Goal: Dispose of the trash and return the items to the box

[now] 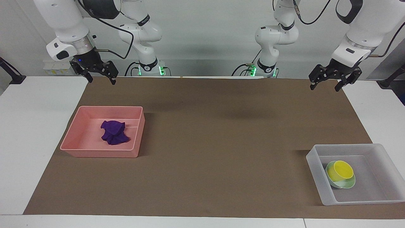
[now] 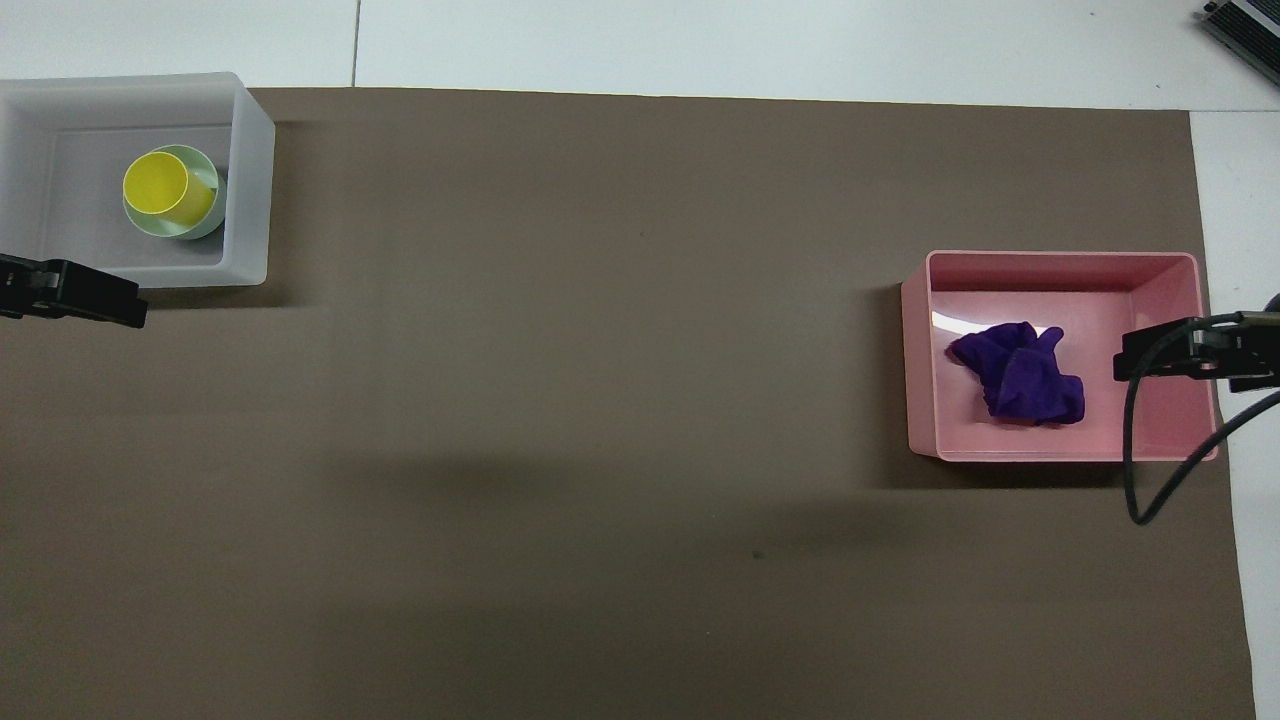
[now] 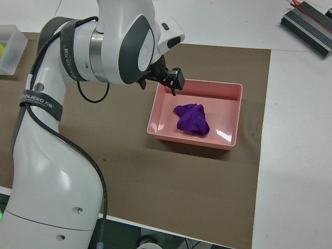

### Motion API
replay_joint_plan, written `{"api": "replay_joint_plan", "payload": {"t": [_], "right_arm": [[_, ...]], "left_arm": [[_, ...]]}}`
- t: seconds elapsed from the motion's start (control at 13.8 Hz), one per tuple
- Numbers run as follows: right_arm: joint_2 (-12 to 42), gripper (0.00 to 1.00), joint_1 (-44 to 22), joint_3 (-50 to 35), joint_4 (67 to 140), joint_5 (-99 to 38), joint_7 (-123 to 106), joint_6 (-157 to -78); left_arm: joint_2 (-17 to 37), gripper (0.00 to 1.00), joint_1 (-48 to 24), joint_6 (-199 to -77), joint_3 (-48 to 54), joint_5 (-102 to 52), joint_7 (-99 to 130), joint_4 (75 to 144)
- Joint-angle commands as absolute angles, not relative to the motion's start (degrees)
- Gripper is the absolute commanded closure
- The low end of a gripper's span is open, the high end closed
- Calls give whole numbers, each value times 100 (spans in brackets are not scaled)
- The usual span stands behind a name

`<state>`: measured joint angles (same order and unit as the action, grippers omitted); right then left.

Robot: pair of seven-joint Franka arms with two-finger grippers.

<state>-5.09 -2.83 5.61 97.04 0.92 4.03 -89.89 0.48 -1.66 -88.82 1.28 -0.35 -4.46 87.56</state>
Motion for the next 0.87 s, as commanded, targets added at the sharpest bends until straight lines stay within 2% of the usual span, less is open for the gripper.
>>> {"api": "replay_joint_plan", "payload": {"t": [0.0,0.8], "right_arm": [[-703,0,-229,545,9967,176,290,-9202],[-765,0,-202,545,10099,176,264,-9273]], "left_arm": [[-123,0,-97,-8842,149,53,-274,8982],[-193,0,-26,-8859,149,53,-220,9106]]}}
